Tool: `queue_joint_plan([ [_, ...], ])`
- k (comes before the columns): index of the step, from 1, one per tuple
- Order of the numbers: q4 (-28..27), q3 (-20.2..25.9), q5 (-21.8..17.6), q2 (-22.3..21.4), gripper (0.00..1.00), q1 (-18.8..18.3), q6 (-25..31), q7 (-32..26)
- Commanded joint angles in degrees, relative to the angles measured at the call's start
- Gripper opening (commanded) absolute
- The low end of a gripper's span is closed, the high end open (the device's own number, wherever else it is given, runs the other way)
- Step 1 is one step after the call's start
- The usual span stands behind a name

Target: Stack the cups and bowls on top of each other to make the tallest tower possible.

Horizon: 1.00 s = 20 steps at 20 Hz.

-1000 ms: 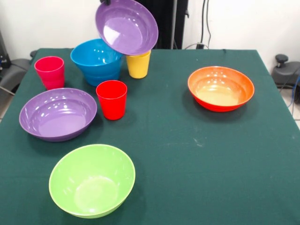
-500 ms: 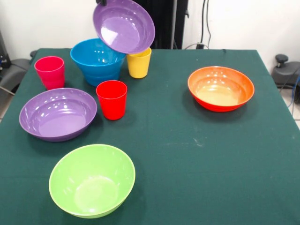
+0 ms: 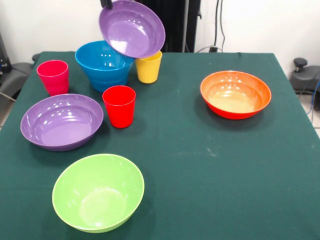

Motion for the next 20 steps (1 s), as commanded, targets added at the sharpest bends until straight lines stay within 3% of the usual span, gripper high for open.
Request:
queue_joint_plan([
  [1,-4.4,7.4,-3.6,5.5,0.00,-1.0,2.4,-9.3],
  [20,-17.9,13.2,-5.9,12.8,0.00,-4.2,12.5,-13.8],
])
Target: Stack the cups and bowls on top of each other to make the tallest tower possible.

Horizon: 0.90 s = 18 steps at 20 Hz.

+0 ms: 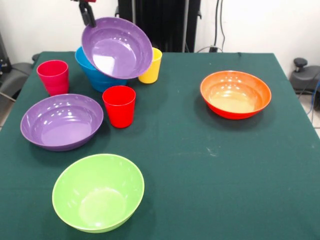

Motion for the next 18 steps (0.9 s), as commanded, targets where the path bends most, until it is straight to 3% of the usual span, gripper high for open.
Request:
queue_joint_plan([
  [1,-7.2,5.0,-5.0,5.7,0.00,0.3,7.1,-13.8],
  [6,-5.9,5.9,-5.5,4.9,0.00,-0.9,7.2,-12.9],
  [12,-0.2,6.6,-5.0,1.1,0.00,-2.3,4.8,-10.1],
  [15,3.7,7.2,-3.6,-2.8,0.00,-2.8,4.4,-8.6],
  [18,11.2,8.7,1.0,-11.9,0.00,-3.6,4.1,-7.3],
])
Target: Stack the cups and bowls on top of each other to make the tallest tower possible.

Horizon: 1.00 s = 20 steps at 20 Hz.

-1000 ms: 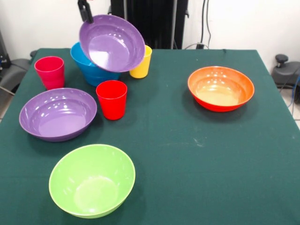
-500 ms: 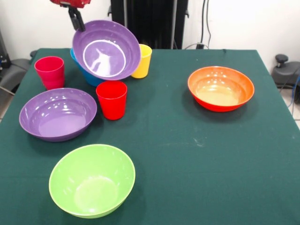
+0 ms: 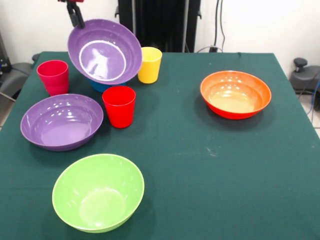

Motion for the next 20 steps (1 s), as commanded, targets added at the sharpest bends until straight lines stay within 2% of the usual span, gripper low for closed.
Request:
queue_joint_plan([
  [1,14.3,4.6,4.0,-14.0,0.00,0.2,2.7,-7.5],
  [4,18.6,5.1,9.4,-21.0,0.00,0.0,4.1,-9.1],
  [8,19.3,4.9,10.7,-23.0,0.00,-0.3,4.9,-10.5],
  [14,19.4,4.9,8.6,-20.5,0.00,-0.1,2.5,-8.1],
  [20,16.8,2.8,2.3,-13.3,0.00,1.3,-1.1,-3.8],
])
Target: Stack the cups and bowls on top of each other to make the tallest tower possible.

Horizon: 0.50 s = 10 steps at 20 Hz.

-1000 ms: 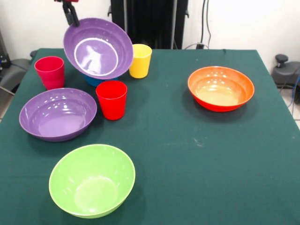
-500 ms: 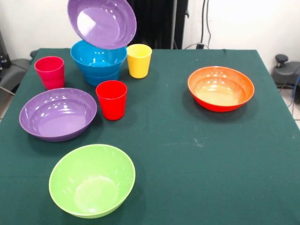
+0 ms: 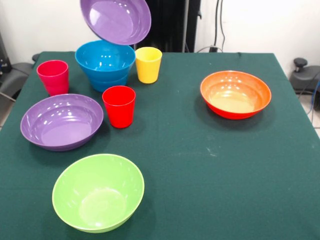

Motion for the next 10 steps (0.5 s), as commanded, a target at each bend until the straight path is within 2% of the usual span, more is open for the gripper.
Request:
queue_joint_plan([
  [1,1.5,0.1,-6.5,7.3,0.00,2.9,-1.5,-3.3],
  [10,0.3,-2.1,-11.6,11.4,0.00,3.8,-4.1,-0.2],
])
